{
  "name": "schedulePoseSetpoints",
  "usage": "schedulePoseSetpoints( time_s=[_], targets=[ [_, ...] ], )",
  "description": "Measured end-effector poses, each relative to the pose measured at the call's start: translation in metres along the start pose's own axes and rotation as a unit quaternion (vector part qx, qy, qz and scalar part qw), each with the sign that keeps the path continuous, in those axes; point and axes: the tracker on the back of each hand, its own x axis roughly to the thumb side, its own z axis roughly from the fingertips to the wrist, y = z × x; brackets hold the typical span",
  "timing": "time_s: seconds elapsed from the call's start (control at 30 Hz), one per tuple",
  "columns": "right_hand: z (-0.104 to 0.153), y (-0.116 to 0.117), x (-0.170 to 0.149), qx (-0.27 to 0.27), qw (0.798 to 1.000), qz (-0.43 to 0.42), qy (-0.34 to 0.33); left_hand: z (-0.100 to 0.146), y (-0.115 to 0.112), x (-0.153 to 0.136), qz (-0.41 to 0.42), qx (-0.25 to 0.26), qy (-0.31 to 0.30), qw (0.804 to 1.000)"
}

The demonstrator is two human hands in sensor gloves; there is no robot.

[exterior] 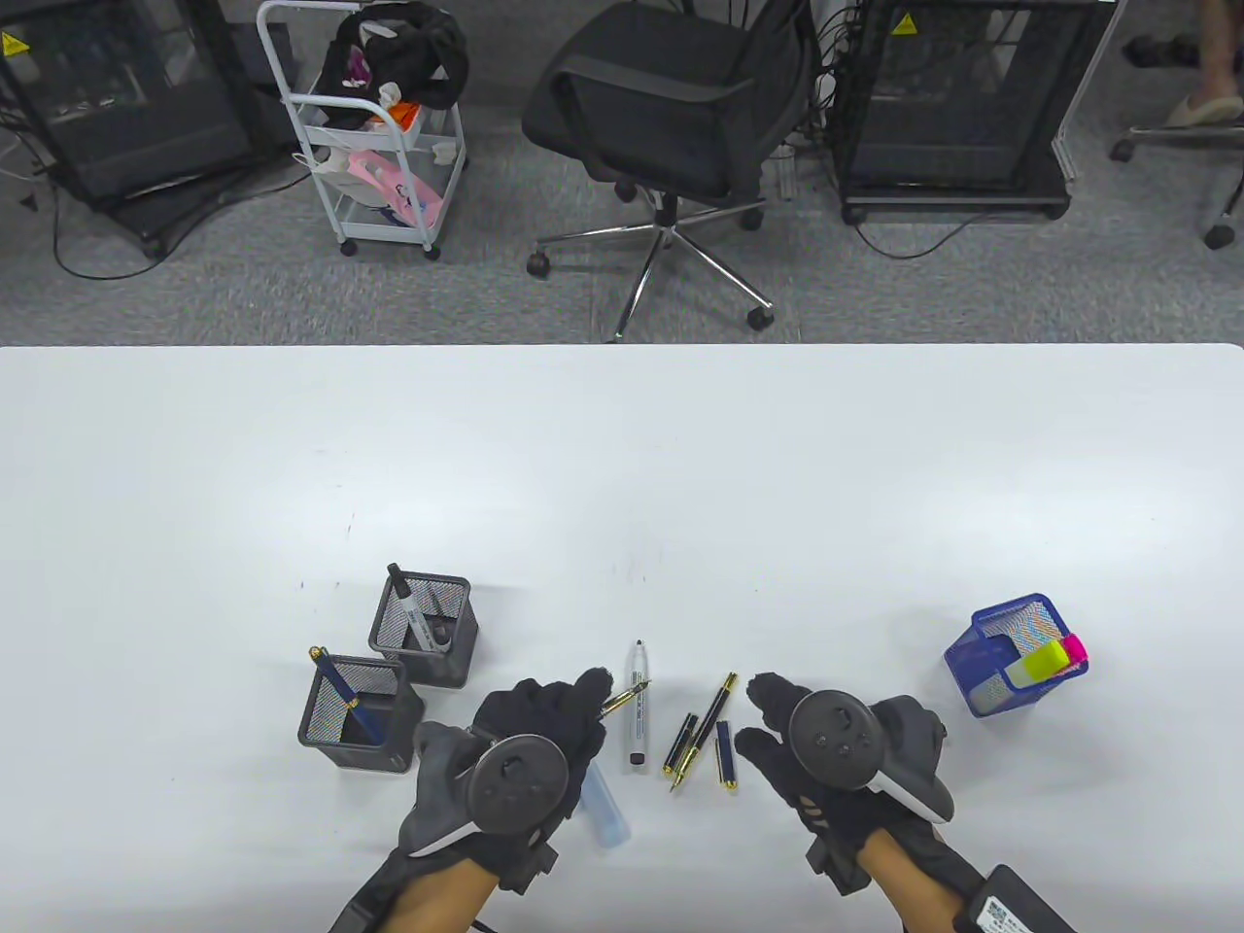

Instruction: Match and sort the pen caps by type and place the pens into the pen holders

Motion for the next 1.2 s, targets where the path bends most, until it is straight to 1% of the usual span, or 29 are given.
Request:
schedulePoseSetpoints(
  time_s=[0.1,0.2,0.4,0.57,0.7,1.2],
  targets=[
    [-0.002,0.005,0.001,0.005,0.999,0.003,0.041,0.001,-0.003,-0.002,0.002,-0.006,0.006,1.000],
    [-0.005,0.012,0.004,0.019,0.997,0.013,0.068,0.002,-0.005,-0.002,-0.001,-0.010,0.008,1.000],
    [-0.009,0.038,0.015,0.031,0.992,0.073,0.093,0.002,-0.009,-0.002,-0.002,-0.020,0.009,1.000],
    [-0.011,0.057,0.021,0.040,0.988,0.123,0.087,0.003,-0.011,-0.006,-0.006,-0.031,0.015,0.999],
    [-0.012,0.064,0.024,0.048,0.984,0.151,0.077,0.003,-0.014,-0.007,-0.032,-0.040,0.019,0.998],
    [-0.011,0.069,0.033,0.075,0.975,0.202,0.055,0.004,-0.019,-0.003,-0.029,-0.054,0.016,0.998]
  ],
)
